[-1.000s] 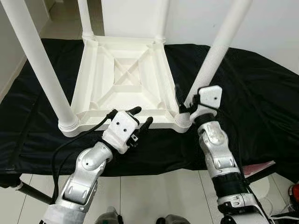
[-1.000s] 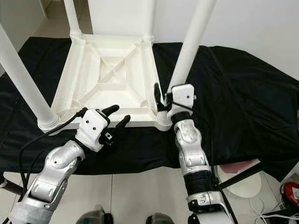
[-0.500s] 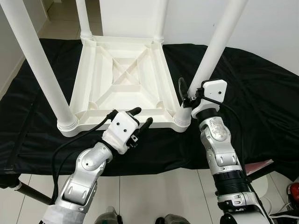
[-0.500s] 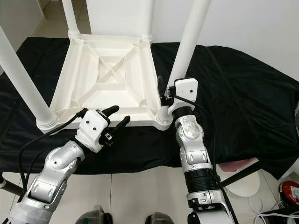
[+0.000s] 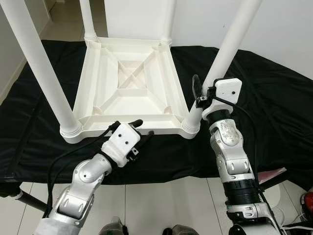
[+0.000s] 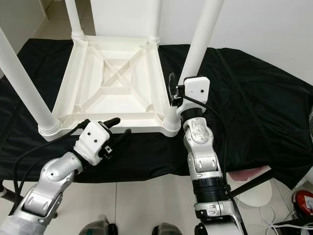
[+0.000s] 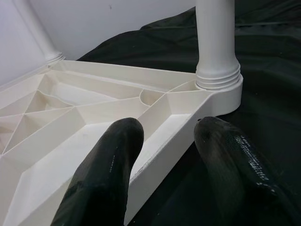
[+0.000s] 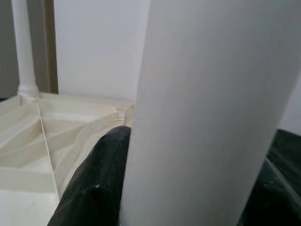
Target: Building children table
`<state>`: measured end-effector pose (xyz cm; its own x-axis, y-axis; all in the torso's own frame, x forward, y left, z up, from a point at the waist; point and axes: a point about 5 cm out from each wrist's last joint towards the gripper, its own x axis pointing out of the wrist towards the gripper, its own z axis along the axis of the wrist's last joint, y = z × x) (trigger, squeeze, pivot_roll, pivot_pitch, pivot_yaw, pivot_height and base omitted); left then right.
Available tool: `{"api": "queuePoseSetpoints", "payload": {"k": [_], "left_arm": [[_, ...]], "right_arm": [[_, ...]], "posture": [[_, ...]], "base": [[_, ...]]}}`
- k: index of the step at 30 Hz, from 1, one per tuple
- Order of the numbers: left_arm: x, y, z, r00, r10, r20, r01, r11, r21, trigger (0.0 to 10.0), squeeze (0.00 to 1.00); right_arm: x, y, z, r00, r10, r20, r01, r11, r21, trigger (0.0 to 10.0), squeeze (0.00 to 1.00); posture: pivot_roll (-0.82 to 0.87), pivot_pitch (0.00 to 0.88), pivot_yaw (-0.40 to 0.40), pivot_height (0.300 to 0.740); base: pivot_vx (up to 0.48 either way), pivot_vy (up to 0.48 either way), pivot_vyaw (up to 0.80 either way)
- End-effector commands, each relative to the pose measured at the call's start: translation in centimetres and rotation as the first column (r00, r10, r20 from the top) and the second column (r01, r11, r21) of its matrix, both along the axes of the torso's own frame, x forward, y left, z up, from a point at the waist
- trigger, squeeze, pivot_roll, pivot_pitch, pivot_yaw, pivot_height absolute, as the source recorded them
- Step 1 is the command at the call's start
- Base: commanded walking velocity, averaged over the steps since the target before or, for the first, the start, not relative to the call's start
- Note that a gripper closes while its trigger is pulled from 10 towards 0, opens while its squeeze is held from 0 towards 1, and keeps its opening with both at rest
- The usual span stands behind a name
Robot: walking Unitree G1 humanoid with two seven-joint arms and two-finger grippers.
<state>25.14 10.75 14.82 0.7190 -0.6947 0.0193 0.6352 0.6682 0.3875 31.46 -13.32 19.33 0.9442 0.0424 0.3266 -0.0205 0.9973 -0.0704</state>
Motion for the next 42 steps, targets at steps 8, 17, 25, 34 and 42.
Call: {"api": "queuePoseSetpoints", "payload": {"k": [8,17,25,34,42], "left_arm": [[-0.1,-0.3,1.0,0.998,-0.059,0.001,0.059,0.998,-0.006,10.0,0.0],[0.1,-0.3,1.4,0.998,-0.061,0.018,0.061,0.998,-0.014,10.0,0.0],[0.0,-0.7,1.7,0.997,-0.074,0.02,0.074,0.997,-0.028,10.0,0.0],[-0.2,-1.1,2.1,0.995,-0.1,0.008,0.1,0.994,-0.047,10.0,0.0],[-0.8,-1.8,2.5,0.988,-0.149,-0.046,0.146,0.988,-0.058,10.0,0.0]], "right_arm": [[0.4,-0.4,-0.9,0.997,-0.032,-0.069,0.032,0.999,-0.005,10.0,0.0],[0.5,-0.5,0.1,0.998,-0.031,-0.055,0.032,0.999,0.023,10.0,0.0],[0.4,-0.3,0.6,0.999,-0.014,-0.052,0.018,0.997,0.077,10.0,0.0],[0.3,-0.1,1.1,0.997,0.046,-0.062,-0.031,0.976,0.218,10.0,0.0],[0.3,-0.6,1.1,0.984,0.164,-0.071,-0.097,0.823,0.56,10.0,0.0]], "posture": [[0.08,0.0,-0.07,0.74],[0.09,0.0,-0.076,0.74],[0.08,0.0,-0.08,0.74],[0.08,0.0,-0.082,0.74],[0.08,0.0,-0.081,0.74]], "base": [[0.0,0.0,0.0],[0.0,0.0,0.0],[0.0,0.0,0.0],[0.0,0.0,0.0],[0.0,0.0,0.0]]}}
